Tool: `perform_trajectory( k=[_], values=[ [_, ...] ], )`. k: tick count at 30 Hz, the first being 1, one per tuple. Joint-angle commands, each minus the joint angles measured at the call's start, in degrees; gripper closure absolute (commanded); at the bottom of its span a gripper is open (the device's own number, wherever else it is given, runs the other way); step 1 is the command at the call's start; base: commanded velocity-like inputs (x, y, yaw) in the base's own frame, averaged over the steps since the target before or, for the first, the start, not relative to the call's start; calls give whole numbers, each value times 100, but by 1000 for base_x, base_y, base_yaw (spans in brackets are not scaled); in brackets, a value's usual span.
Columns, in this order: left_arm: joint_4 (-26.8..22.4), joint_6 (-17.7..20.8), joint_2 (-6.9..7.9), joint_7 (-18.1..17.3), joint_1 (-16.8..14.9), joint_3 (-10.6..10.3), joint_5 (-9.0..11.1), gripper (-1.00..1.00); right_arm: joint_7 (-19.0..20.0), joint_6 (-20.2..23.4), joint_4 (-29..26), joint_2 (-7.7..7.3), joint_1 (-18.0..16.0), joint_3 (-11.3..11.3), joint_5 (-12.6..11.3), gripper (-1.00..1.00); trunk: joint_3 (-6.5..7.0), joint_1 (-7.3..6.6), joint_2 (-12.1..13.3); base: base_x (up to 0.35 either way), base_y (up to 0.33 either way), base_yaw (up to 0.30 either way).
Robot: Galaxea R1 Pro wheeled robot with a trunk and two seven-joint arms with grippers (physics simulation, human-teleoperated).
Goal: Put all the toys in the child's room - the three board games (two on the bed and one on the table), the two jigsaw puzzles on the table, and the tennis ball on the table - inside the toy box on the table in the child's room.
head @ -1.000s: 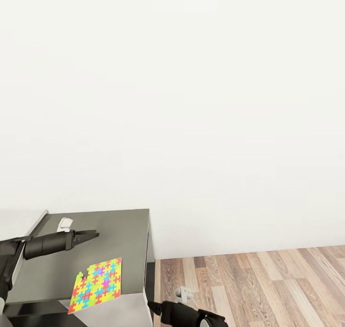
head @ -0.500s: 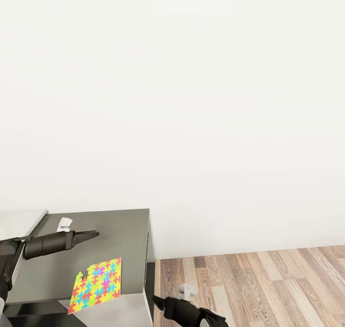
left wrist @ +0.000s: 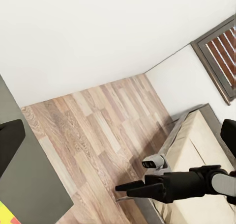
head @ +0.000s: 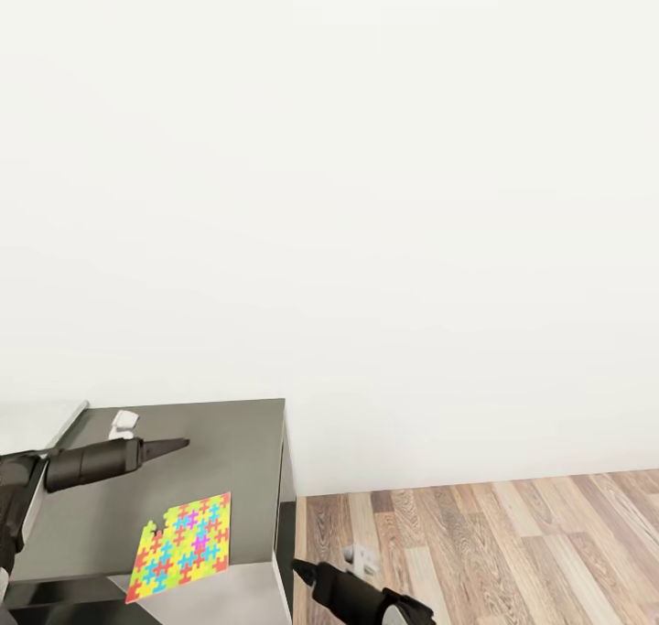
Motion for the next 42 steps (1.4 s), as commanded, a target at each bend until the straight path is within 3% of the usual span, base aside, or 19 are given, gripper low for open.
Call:
perform_trajectory(
  k=[1,10,23,42],
  values=[
    [-14,86,-19,-50,-6,12,-60,-100,13,134,-14,0,-3,-2,-44,-100,-29,25,-52,0,0,0],
    [-29,215,-85,-50,-7,10,-64,-100,213,506,-33,0,9,16,-60,-100,-190,223,-413,0,0,0],
    [-38,253,-96,-50,-7,43,-65,-100,843,522,28,0,14,15,-60,-100,-177,223,-413,0,0,23],
    [-169,253,-95,-50,-8,45,-65,-100,907,469,44,0,14,15,-60,-100,-119,223,-413,0,99,66]
  ],
)
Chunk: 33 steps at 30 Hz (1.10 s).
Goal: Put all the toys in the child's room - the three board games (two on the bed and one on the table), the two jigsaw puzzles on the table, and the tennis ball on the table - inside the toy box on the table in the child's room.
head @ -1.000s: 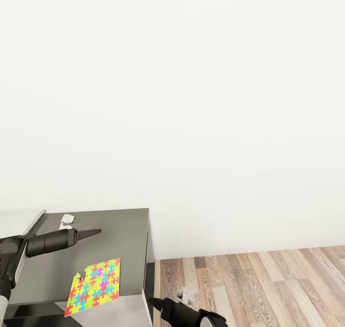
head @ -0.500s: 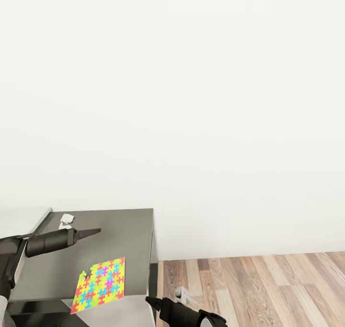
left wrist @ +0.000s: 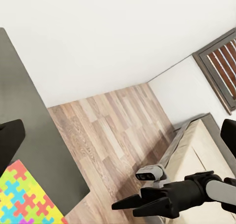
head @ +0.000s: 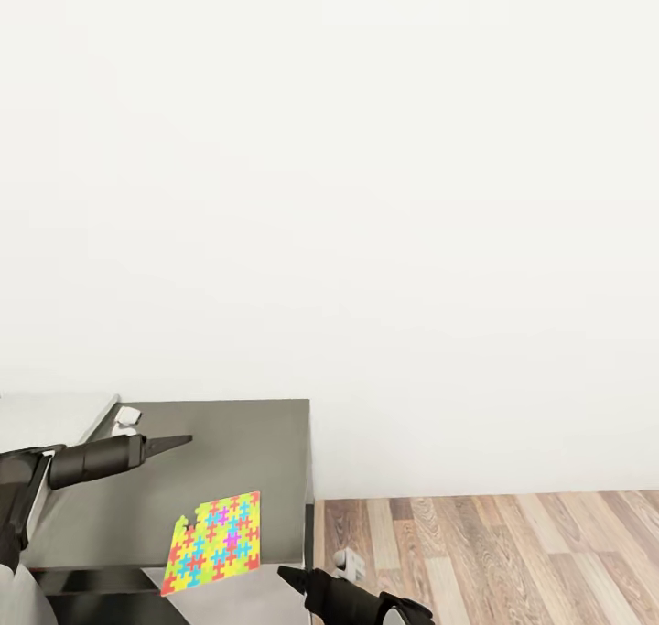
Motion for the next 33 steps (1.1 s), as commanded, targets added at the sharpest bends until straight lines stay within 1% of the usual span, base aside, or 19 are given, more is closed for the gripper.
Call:
perform_trajectory(
  k=[1,12,19,23,29,33],
  values=[
    [-6,60,-3,-51,-8,13,-60,-100,-3,27,-2,0,-4,-1,-40,-100,-7,2,-9,0,51,1],
    [-14,60,-6,-51,-8,12,-60,-100,-3,-55,9,0,-4,-1,-40,-100,31,2,-9,-25,30,56],
    [-14,60,-11,-51,-4,8,-60,-100,-3,-73,9,0,-4,-1,-40,-100,35,2,-9,-64,2,-1],
    [-14,60,-12,-51,-4,5,-60,-100,3,-110,9,0,-4,3,-40,-100,51,2,-9,-21,0,-79],
    [-14,60,-12,-51,-4,4,-60,-100,-7,-532,9,0,-4,8,-46,-100,57,2,-9,-4,0,-20],
    [-14,60,-12,-51,-5,4,-60,-100,-4,-635,9,0,-4,8,-48,-100,58,2,-9,-12,27,-3]
  ],
)
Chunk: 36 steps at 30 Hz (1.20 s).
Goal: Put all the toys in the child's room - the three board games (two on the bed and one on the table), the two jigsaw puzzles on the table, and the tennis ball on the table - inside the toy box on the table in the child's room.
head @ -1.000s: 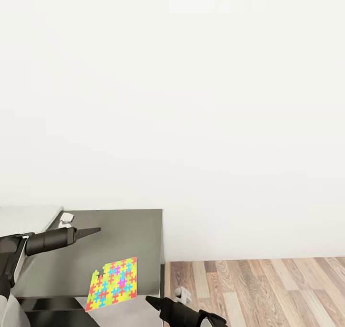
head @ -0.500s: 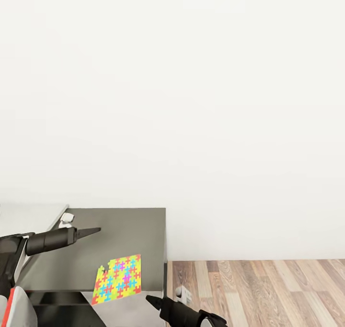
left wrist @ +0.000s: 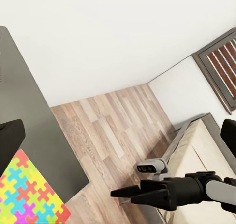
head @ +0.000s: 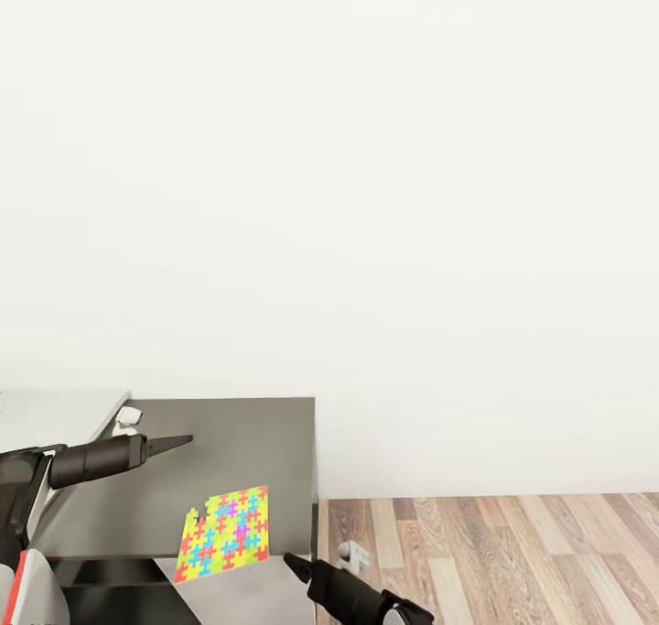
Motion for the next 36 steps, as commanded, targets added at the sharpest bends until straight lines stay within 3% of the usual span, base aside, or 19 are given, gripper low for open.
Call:
perform_trajectory(
  k=[1,21,36],
  values=[
    [-4,60,-3,-51,-6,13,-60,-100,0,32,-3,0,-3,-1,-53,-100,-10,2,-9,-42,83,-1],
    [-4,58,-3,-51,-7,11,-60,-100,-1,-163,-14,0,-3,10,-175,-100,-10,2,-9,-30,22,0],
    [-4,51,-3,-51,-6,13,-60,-100,-49,-173,-12,0,-3,196,-175,-100,-10,2,-9,-61,32,0]
  ],
)
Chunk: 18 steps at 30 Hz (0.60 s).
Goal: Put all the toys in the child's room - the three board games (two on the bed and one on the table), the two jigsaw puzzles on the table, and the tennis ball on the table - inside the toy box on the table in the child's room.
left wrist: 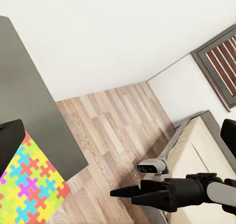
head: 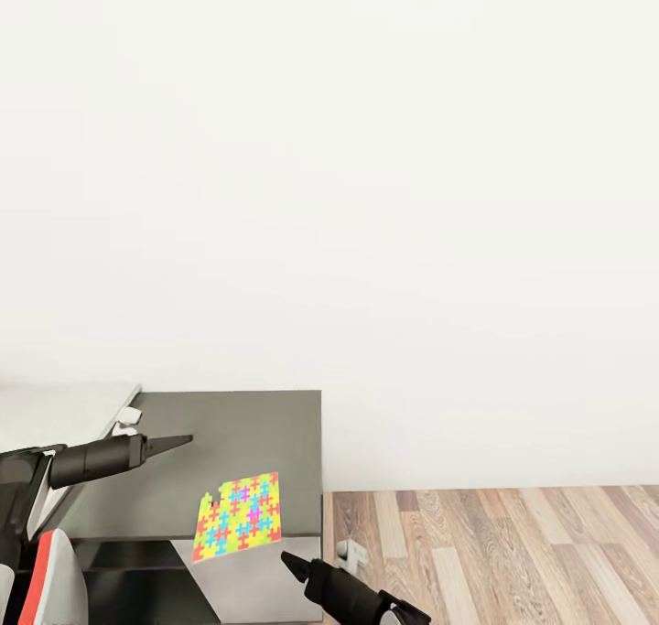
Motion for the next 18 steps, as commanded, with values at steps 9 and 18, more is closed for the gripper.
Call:
perform_trajectory(
  k=[9,18],
  values=[
    [-5,60,-1,-51,-8,13,-59,-100,-4,-142,-3,0,-4,4,-52,-100,-10,2,-9,-2,1,0],
    [-5,66,-3,-51,-7,13,-59,-100,-1,-278,-3,0,-1,13,-52,-100,-10,2,-9,-54,114,0]
  ],
)
